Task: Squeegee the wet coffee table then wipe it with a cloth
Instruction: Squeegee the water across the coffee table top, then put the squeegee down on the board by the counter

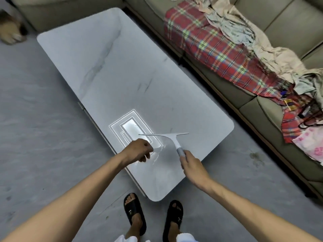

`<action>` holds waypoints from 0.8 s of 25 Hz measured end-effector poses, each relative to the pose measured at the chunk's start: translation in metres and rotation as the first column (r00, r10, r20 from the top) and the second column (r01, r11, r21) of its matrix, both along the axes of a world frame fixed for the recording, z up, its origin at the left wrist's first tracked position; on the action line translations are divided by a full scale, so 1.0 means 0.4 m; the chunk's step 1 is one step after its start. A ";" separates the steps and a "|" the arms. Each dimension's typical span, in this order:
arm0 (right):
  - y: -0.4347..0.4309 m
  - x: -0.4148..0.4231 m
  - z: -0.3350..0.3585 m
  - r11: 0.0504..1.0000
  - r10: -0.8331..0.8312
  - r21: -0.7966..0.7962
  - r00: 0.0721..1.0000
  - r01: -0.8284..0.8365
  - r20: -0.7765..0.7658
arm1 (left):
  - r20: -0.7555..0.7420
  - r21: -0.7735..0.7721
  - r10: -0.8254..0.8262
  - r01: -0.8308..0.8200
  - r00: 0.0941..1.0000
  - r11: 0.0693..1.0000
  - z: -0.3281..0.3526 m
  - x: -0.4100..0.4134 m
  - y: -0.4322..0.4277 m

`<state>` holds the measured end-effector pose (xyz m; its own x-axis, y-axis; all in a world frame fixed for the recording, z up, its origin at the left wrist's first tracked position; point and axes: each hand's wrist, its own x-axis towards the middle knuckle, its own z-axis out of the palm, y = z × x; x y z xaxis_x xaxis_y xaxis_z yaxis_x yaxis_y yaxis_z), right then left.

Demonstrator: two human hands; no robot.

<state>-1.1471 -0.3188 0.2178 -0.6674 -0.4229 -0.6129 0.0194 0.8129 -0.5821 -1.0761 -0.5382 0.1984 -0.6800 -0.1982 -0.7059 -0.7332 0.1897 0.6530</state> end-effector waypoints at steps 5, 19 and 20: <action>-0.065 0.036 0.181 0.979 0.066 -0.203 0.983 -0.031 0.170 | 0.002 0.214 0.155 -0.151 0.988 0.965 0.201 0.028 0.084; -0.073 0.348 0.544 0.628 0.767 -0.424 0.609 -0.652 0.201 | -0.179 0.162 0.806 -0.791 0.565 0.590 0.582 0.642 0.412; -0.071 0.409 0.547 0.618 0.779 -0.436 0.585 -0.654 0.225 | -0.182 0.154 0.811 -0.798 0.556 0.582 0.590 0.705 0.448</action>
